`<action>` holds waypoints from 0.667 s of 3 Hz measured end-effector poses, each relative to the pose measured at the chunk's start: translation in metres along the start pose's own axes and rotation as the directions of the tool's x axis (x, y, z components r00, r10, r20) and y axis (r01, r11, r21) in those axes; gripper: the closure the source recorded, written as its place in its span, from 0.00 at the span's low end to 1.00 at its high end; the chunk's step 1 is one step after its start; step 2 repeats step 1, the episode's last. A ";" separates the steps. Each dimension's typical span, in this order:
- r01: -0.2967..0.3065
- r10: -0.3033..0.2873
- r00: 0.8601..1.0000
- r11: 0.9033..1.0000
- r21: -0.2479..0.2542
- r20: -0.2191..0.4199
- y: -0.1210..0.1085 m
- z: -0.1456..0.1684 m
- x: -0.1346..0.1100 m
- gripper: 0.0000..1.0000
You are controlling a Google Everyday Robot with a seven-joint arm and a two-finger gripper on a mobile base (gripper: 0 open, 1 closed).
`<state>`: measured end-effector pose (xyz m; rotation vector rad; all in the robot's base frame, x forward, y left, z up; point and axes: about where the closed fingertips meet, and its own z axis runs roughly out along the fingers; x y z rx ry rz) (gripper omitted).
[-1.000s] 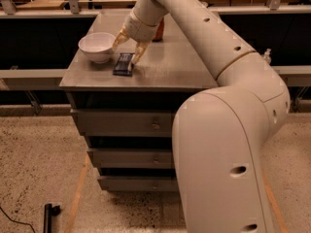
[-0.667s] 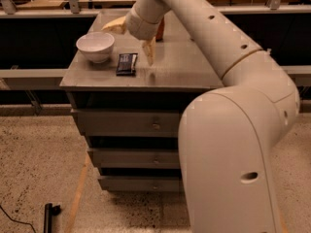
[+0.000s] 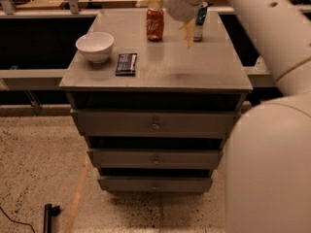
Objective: Move rxbar blueberry near white bowl
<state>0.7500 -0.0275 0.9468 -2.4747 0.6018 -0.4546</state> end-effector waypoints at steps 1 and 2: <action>-0.008 0.009 0.999 1.000 0.021 -0.041 0.001 -0.025 0.007 0.00; -0.008 0.009 0.999 1.000 0.021 -0.041 0.001 -0.025 0.007 0.00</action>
Offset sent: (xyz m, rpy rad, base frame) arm 0.0000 0.0000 0.0000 0.0000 0.0000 0.0000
